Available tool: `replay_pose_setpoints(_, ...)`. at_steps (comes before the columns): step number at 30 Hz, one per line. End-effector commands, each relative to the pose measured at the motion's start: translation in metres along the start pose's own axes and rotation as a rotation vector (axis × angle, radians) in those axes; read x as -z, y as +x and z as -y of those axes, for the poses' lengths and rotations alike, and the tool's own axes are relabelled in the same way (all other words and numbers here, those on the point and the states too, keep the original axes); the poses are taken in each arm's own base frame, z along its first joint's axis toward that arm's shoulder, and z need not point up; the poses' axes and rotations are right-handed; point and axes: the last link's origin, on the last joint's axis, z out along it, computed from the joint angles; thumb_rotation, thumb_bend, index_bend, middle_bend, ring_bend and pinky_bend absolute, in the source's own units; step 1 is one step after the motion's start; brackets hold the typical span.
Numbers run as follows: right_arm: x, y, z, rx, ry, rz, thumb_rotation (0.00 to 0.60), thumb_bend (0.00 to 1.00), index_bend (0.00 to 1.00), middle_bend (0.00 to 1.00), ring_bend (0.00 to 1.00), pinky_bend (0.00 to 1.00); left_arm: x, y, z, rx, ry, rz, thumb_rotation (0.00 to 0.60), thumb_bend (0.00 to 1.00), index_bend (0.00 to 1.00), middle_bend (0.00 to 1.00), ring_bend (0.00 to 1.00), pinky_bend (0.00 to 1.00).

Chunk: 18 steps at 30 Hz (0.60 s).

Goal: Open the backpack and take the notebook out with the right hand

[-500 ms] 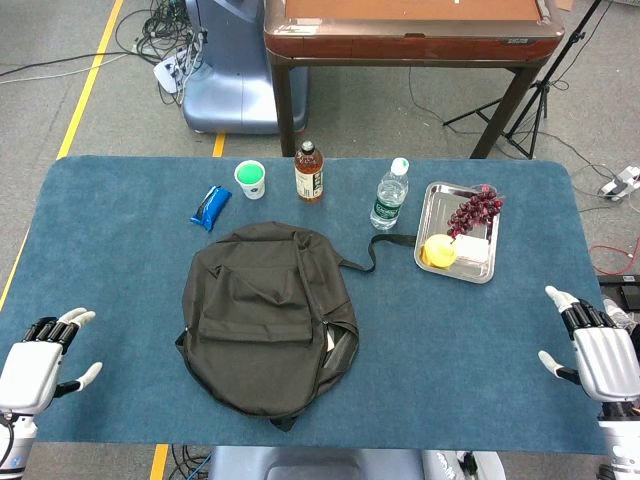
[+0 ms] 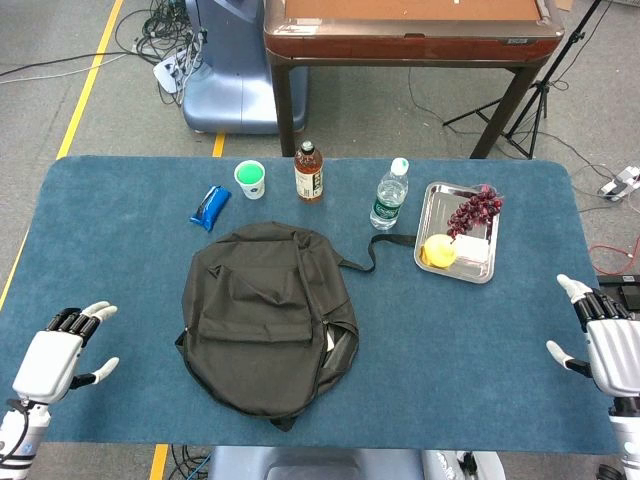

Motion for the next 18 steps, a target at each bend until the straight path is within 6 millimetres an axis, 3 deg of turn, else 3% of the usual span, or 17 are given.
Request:
replay_pose_setpoints(1,-0.004,0.009,0.000,-0.001,0.001,-0.020,0.600,0.14,0.10,0.20,0.21,0.35,-0.010,-0.006,-0.004,0.009,-0.055,0.024,0.600,0.18,0.19,0.19,0.27,0.19)
replay_pose_setpoints(7,-0.009,0.020,0.001,-0.013,-0.002,-0.032,0.600,0.14,0.10,0.20,0.21,0.35,-0.028,-0.021,-0.012,0.034,-0.147,0.072,0.600,0.18,0.15,0.16,0.25,0.19)
replay_pose_setpoints(18,-0.005,0.021,-0.001,-0.028,-0.013,-0.019,0.600,0.14,0.10,0.20,0.21,0.35,-0.050,-0.051,-0.028,0.030,-0.305,0.134,0.600,0.17,0.00,0.01,0.09,0.17)
